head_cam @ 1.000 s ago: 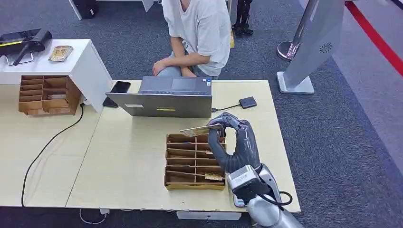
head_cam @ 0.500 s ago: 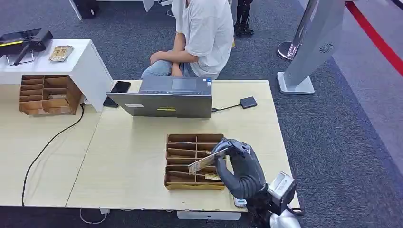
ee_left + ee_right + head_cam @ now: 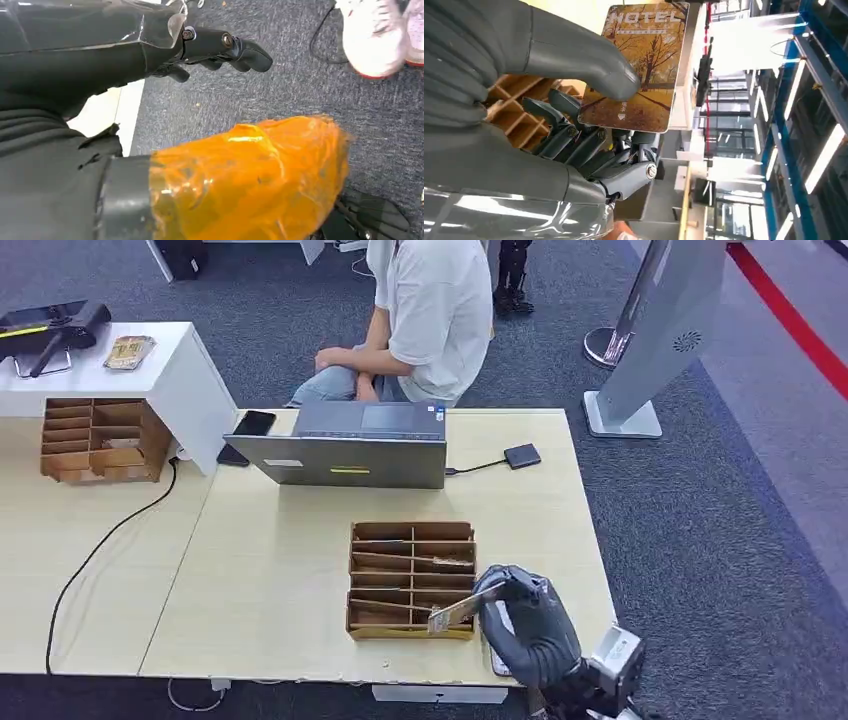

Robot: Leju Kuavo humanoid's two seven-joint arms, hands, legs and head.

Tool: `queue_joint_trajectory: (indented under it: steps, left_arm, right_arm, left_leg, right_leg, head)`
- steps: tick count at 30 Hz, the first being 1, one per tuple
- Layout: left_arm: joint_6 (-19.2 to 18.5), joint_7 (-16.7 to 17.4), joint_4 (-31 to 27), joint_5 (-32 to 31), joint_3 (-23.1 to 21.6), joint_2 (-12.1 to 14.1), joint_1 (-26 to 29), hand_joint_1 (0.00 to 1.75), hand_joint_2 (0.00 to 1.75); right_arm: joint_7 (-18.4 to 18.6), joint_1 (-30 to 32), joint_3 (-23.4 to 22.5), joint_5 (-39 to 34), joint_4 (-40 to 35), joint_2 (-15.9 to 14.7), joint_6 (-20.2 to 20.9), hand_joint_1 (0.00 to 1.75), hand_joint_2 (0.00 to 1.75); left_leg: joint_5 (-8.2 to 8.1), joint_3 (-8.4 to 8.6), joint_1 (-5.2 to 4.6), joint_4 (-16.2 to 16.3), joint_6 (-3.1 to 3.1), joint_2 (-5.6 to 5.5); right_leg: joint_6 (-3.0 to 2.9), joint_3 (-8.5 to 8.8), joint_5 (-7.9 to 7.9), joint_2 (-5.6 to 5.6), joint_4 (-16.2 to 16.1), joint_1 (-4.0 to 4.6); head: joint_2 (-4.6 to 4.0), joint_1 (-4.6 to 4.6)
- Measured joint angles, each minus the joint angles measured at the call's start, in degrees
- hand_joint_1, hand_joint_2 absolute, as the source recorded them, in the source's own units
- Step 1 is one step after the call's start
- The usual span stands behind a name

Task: Pass the card to the sensor for recognition and then transmit it.

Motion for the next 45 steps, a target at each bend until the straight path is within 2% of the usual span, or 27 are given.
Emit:
queue_joint_trajectory:
  steps: [13,19,28,35,45]
  left_arm:
    - [1.07,0.15,0.0,1.46,2.43,-0.68,-0.01,0.0,0.0]
    - [1.16,0.15,0.0,1.49,2.97,-0.92,-0.02,0.0,0.0]
    - [1.18,0.22,0.0,1.44,3.34,-1.03,-0.03,0.0,0.0]
    - [1.07,0.39,0.0,0.81,3.34,-1.03,-0.05,0.0,0.0]
    - [1.09,0.66,0.0,0.46,3.41,-1.03,-0.05,0.0,0.0]
  right_arm:
    - [-1.14,9.86,-4.61,-1.05,-0.63,-0.66,0.63,1.75,1.75]
    - [-1.11,11.15,-5.44,-1.03,-0.63,-1.05,0.63,1.75,1.75]
    - [1.31,11.89,-5.48,1.6,0.94,-2.19,-0.68,1.75,1.75]
    - [4.76,11.5,-5.46,7.03,4.54,-2.91,-5.5,1.75,1.75]
    - [6.47,10.25,-5.48,11.28,8.53,-3.17,-9.86,1.75,1.75]
  left_leg:
    - [-0.06,0.0,-0.01,0.0,0.04,0.02]
    - [-0.06,0.02,-0.01,0.0,0.04,0.03]
    - [-0.06,0.0,-0.01,0.0,0.04,0.03]
    - [-0.06,-0.02,-0.01,0.0,0.04,0.03]
    - [-0.06,0.0,-0.01,0.0,0.04,0.03]
  right_leg:
    - [0.01,0.0,-0.02,0.01,-0.01,0.0]
    - [0.0,0.0,-0.02,0.01,-0.01,0.0]
    - [0.01,0.0,-0.02,0.02,-0.01,0.0]
    - [0.01,0.01,-0.02,0.01,-0.01,0.0]
    - [0.01,0.0,-0.02,0.01,-0.01,0.0]
  head:
    - [0.0,0.0]
    - [0.0,0.0]
    - [0.0,0.0]
    - [0.0,0.0]
    - [0.0,0.0]
